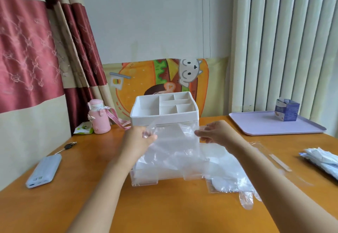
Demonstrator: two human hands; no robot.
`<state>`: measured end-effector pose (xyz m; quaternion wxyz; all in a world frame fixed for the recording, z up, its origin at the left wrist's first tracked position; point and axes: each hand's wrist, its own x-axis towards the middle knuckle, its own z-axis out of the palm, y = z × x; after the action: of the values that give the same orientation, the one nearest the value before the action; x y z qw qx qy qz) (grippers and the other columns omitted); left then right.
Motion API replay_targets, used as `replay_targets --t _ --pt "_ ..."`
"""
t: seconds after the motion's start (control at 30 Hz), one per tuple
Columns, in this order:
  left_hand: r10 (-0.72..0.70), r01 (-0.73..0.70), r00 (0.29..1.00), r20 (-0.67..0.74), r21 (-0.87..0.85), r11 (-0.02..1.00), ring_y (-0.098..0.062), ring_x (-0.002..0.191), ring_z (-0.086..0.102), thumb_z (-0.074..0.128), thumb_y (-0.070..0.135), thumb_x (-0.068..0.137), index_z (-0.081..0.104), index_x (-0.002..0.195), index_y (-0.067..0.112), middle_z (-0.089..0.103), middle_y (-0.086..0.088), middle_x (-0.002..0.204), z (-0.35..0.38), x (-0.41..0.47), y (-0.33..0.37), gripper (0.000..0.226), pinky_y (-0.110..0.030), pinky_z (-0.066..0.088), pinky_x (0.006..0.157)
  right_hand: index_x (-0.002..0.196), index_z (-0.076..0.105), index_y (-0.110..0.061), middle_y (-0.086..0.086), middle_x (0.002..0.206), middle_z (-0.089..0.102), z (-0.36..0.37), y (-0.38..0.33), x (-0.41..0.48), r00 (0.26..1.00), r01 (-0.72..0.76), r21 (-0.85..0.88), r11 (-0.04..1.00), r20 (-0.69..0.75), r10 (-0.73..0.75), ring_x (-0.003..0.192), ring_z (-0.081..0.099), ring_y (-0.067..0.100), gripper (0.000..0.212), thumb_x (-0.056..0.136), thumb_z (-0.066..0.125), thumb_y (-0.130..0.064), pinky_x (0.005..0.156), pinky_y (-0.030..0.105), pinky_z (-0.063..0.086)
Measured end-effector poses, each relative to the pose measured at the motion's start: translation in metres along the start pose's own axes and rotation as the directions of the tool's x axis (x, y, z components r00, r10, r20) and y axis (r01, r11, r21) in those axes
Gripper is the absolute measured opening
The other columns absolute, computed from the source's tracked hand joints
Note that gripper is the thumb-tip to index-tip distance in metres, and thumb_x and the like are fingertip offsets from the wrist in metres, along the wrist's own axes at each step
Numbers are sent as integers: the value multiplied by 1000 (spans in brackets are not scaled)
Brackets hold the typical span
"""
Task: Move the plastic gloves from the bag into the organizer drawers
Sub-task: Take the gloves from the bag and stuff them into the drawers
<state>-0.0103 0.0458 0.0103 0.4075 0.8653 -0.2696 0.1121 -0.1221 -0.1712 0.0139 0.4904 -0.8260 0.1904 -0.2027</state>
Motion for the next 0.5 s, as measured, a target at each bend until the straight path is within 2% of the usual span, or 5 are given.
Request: replay_targets --t 0.13,0.2,0.27,0.37,0.5 --pt "-88 91 996 -24 190 978 -25 74 55 67 23 87 53 63 16 57 -3 72 6 1 -8 29 -29 30 57 61 63 -5 7 62 61 20 -7 13 994 -54 -305 951 -108 22 59 53 19 31 81 72 -28 55 28 43" --pt "-129 135 991 -43 237 962 -27 71 54 66 21 88 56 61 13 59 -6 70 11 3 -8 29 -28 31 57 81 63 -8 8 82 62 25 -13 5 967 -53 -528 847 -237 -88 77 56 23 12 85 64 -20 64 31 42" --pt "-149 157 987 -52 255 954 -28 67 54 64 18 87 65 67 5 59 -8 66 16 6 -9 24 -28 31 55 104 62 -11 7 104 61 33 -21 -8 909 57 -611 790 -295 -294 98 54 26 21 84 55 -6 79 31 42" --pt "-157 161 987 -38 264 951 -30 77 62 59 14 86 66 74 6 64 -10 73 23 8 -10 17 -27 36 56 107 70 -17 -1 109 68 50 -38 -27 928 296 -495 817 -54 -369 102 60 18 35 88 45 0 81 27 46" --pt "-180 180 983 -27 293 939 -31 87 64 58 13 87 60 80 8 65 -10 84 29 9 -12 9 -28 45 62 132 57 -19 -2 141 51 73 -42 -21 928 311 -566 764 354 -115 129 45 16 50 93 33 1 101 21 35"
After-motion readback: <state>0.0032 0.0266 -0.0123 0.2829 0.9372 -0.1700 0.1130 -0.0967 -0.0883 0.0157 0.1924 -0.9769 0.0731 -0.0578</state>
